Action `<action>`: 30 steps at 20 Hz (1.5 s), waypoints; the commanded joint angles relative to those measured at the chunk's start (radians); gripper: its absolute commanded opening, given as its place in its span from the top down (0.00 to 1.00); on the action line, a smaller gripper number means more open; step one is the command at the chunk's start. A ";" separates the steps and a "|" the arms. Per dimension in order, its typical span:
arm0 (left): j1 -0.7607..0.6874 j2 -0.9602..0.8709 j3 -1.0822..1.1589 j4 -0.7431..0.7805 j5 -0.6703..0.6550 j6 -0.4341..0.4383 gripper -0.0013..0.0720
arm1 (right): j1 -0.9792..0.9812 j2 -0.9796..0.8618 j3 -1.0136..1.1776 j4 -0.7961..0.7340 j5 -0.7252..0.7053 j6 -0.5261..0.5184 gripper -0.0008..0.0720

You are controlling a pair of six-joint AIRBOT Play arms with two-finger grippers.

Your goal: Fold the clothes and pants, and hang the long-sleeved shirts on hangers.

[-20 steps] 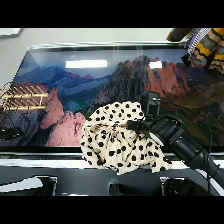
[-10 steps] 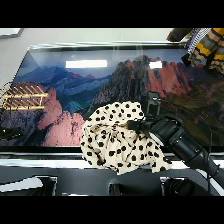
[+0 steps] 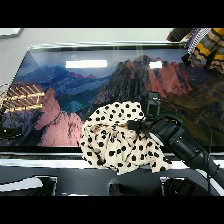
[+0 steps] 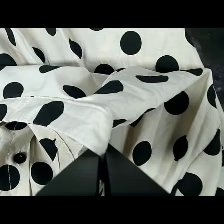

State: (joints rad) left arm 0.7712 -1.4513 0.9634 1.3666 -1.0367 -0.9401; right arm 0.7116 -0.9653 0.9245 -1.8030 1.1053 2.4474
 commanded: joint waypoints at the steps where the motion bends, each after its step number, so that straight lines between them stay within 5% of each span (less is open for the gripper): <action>1: 0.000 0.000 0.000 -0.007 -0.003 0.002 0.96 | 0.001 -0.001 0.001 -0.001 0.000 0.002 0.96; 10: 0.000 0.051 0.021 -0.026 -0.003 -0.003 0.96 | 0.001 -0.001 0.001 -0.001 0.002 0.002 0.96; 15: -0.004 0.132 0.111 -0.042 -0.002 -0.098 0.96 | 0.001 -0.001 0.001 0.000 0.006 0.002 0.96; 23: -0.164 0.224 0.285 -0.044 -0.010 -0.156 0.96 | 0.001 -0.001 0.001 -0.001 0.024 0.002 0.96; 28: -0.332 0.293 0.335 -0.040 -0.182 -0.155 0.96 | 0.001 -0.001 0.001 -0.015 0.079 0.002 0.96; 30: -0.420 0.335 0.302 -0.003 -0.272 -0.082 0.96 | 0.001 -0.001 0.001 -0.025 0.116 0.002 0.96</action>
State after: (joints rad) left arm 0.4541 -1.1641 1.2755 1.3293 -1.1824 -1.0775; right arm 0.7120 -0.9653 0.9245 -1.8145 1.1732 2.4474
